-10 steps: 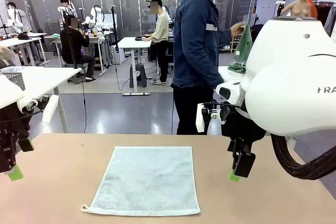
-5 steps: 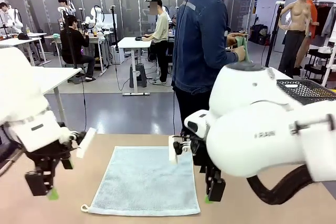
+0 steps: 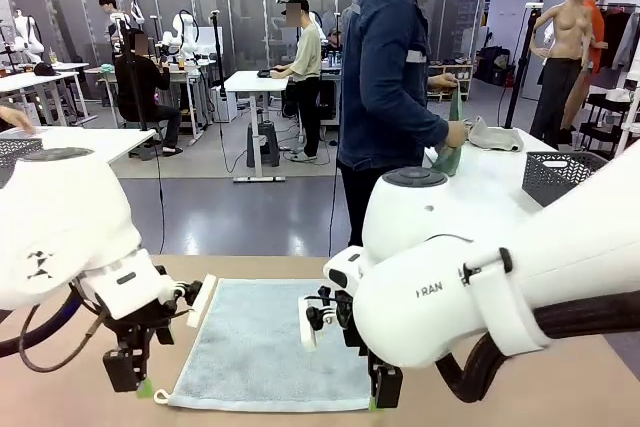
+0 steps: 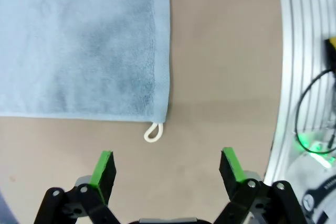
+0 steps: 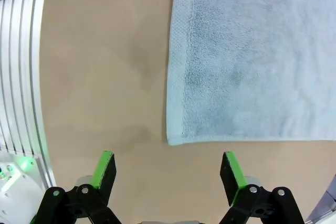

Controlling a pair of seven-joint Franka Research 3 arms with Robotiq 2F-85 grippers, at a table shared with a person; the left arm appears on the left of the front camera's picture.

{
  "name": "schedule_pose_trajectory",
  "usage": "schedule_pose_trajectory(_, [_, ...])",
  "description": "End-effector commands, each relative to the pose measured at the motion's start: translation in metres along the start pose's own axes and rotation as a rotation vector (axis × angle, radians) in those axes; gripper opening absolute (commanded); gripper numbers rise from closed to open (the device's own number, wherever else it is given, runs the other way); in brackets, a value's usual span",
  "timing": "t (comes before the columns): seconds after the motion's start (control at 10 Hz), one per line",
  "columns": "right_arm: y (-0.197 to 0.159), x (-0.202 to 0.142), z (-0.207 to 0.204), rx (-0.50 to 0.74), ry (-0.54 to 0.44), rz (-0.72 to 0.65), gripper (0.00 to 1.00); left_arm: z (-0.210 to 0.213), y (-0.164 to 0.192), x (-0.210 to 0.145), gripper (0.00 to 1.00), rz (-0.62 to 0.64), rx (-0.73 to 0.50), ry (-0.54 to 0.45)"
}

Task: Fold the towels and place them in the basket.
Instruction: When a person lays out a Towel with hook on the table, fold it in half twice.

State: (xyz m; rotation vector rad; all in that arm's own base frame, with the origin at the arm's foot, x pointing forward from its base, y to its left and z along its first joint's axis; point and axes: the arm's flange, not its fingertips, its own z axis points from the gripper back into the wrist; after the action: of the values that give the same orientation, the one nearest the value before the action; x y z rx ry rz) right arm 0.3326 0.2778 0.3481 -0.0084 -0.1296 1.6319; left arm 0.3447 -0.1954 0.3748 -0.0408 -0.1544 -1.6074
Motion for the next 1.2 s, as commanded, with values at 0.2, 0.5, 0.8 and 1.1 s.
schedule_pose_trajectory(0.2, [-0.011,-0.001,-0.017,-0.024,0.002,0.057,1.00,-0.037,-0.004,-0.007,1.00,0.011,-0.012,-0.006])
schedule_pose_trajectory(0.5, [-0.015,-0.001,-0.035,0.003,0.040,-0.004,1.00,-0.060,0.002,-0.007,1.00,0.032,-0.055,0.011])
schedule_pose_trajectory(0.8, [-0.019,0.000,-0.051,0.027,0.021,-0.029,1.00,-0.073,0.006,-0.010,1.00,0.054,-0.072,0.026])
schedule_pose_trajectory(1.1, [-0.023,-0.001,-0.059,0.047,0.029,-0.049,1.00,-0.082,0.005,-0.008,1.00,0.050,-0.101,-0.001])
